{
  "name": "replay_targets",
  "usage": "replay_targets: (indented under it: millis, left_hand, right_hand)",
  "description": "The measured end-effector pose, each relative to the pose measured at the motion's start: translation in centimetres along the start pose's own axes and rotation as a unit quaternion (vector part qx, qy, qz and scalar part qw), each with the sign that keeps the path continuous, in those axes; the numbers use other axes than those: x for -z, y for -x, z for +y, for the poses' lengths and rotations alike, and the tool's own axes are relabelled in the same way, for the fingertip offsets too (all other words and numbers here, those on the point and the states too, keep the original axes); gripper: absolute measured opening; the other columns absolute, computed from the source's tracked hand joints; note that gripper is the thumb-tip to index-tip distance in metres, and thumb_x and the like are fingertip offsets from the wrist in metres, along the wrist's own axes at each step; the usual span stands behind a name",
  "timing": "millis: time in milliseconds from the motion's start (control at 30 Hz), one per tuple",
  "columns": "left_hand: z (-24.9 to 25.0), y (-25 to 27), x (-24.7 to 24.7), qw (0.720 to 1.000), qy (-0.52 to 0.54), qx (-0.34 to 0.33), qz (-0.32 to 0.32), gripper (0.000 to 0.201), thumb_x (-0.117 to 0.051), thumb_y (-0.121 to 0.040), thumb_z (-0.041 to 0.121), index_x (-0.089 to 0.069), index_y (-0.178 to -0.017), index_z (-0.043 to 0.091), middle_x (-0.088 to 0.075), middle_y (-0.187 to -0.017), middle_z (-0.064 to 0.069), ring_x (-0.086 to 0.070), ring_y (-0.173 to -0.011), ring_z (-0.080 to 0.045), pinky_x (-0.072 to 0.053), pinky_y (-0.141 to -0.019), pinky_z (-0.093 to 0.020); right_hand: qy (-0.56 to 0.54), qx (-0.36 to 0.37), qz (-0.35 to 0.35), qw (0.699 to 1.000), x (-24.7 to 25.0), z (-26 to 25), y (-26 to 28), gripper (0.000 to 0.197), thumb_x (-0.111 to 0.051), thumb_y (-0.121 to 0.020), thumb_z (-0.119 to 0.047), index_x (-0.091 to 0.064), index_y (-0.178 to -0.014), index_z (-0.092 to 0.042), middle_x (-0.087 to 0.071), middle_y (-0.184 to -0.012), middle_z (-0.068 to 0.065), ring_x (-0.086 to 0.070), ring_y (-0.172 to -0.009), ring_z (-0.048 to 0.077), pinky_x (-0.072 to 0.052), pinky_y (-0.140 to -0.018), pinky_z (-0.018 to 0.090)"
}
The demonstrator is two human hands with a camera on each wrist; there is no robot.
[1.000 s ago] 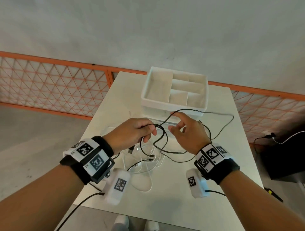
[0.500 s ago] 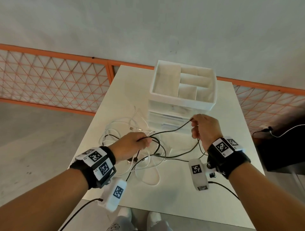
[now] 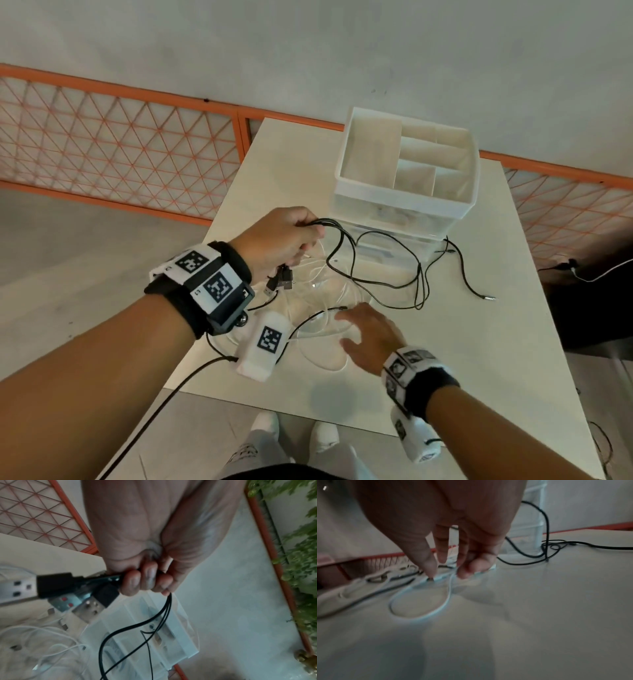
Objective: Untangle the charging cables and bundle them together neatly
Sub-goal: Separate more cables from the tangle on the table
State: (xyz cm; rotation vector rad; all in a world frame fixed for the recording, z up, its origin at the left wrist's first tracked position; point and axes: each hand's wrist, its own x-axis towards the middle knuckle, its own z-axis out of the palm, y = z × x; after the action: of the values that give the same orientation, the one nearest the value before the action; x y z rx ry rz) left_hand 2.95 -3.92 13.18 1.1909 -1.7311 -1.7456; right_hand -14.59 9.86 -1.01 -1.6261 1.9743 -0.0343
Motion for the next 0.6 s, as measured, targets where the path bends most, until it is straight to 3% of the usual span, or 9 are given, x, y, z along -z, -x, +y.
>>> replay_targets:
  millis: [67,167,267,367,400,467,600]
  left_hand:
    - [-0.4,0.1,-0.1,1.000,0.008,0.004,0.029,0.016,-0.060,-0.096,0.011,-0.058,-0.080,0.006,-0.039,-0.051,0.005,-0.028,-0.044,-0.012,-0.026,-0.046,-0.025]
    - [-2.1,0.5,0.0,0.997,0.006,0.026,0.069,0.023,-0.061,-0.096,0.019,-0.057,-0.076,0.009,-0.036,-0.045,0.009,-0.028,-0.043,-0.012,-0.025,-0.048,-0.026]
    - [-3.5,0.9,0.0,0.997,-0.018,0.032,0.072,0.023,-0.062,-0.095,0.027,-0.057,-0.079,0.010,-0.043,-0.054,0.008,-0.035,-0.047,-0.011,-0.030,-0.051,-0.027]
    - [-3.4,1.1,-0.9,0.992,-0.098,0.006,0.076,0.026,-0.071,-0.087,0.037,-0.057,-0.092,0.015,-0.059,-0.079,0.007,-0.049,-0.059,-0.009,-0.040,-0.051,-0.021]
    - [-3.0,1.0,-1.5,0.993,-0.096,-0.007,0.074,0.027,-0.072,-0.087,0.035,-0.056,-0.095,0.014,-0.059,-0.080,0.008,-0.050,-0.059,-0.009,-0.040,-0.046,-0.018]
    - [-2.0,0.4,-2.7,0.993,-0.092,-0.042,0.066,0.023,-0.068,-0.092,0.030,-0.053,-0.093,0.012,-0.061,-0.073,0.011,-0.048,-0.053,-0.008,-0.039,-0.041,-0.018]
    - [-1.0,-1.3,-3.6,0.981,-0.180,-0.061,0.045,0.019,-0.055,-0.097,0.032,-0.051,-0.090,0.015,-0.068,-0.074,0.004,-0.047,-0.046,-0.002,-0.037,-0.047,-0.023]
  right_hand:
    - [0.079,-0.011,-0.015,0.997,-1.1,-0.7,-0.8,0.040,-0.055,-0.095,-0.036,-0.048,-0.134,-0.039,-0.040,-0.141,-0.007,-0.062,-0.114,0.027,-0.048,-0.100,0.040]
    - [0.135,0.011,0.022,0.991,-0.8,-1.6,-1.4,0.026,-0.047,-0.101,-0.034,-0.061,-0.122,-0.031,-0.050,-0.134,-0.001,-0.064,-0.108,0.027,-0.050,-0.091,0.037]
    - [0.013,0.018,0.136,0.991,2.9,-2.4,-1.4,0.019,-0.055,-0.099,-0.034,-0.073,-0.103,-0.031,-0.058,-0.125,-0.006,-0.066,-0.098,0.024,-0.051,-0.084,0.034]
    - [-0.109,0.093,0.256,0.956,8.8,-3.5,-0.8,0.013,-0.066,-0.094,-0.023,-0.076,-0.086,-0.027,-0.070,-0.086,-0.014,-0.063,-0.072,0.005,-0.052,-0.075,0.027]
    - [-0.147,0.113,0.273,0.944,11.0,-4.1,-0.3,0.013,-0.067,-0.094,-0.022,-0.076,-0.085,-0.025,-0.069,-0.074,-0.016,-0.060,-0.064,-0.001,-0.051,-0.071,0.021]
    - [-0.211,0.129,0.288,0.925,14.9,-5.3,0.8,0.014,-0.065,-0.096,-0.027,-0.073,-0.085,-0.024,-0.068,-0.066,-0.012,-0.060,-0.059,-0.001,-0.047,-0.064,0.011]
    - [-0.282,0.108,0.363,0.881,19.7,-4.5,2.0,0.016,-0.064,-0.096,-0.035,-0.073,-0.085,-0.028,-0.067,-0.065,-0.001,-0.055,-0.054,0.005,-0.050,-0.061,0.024]
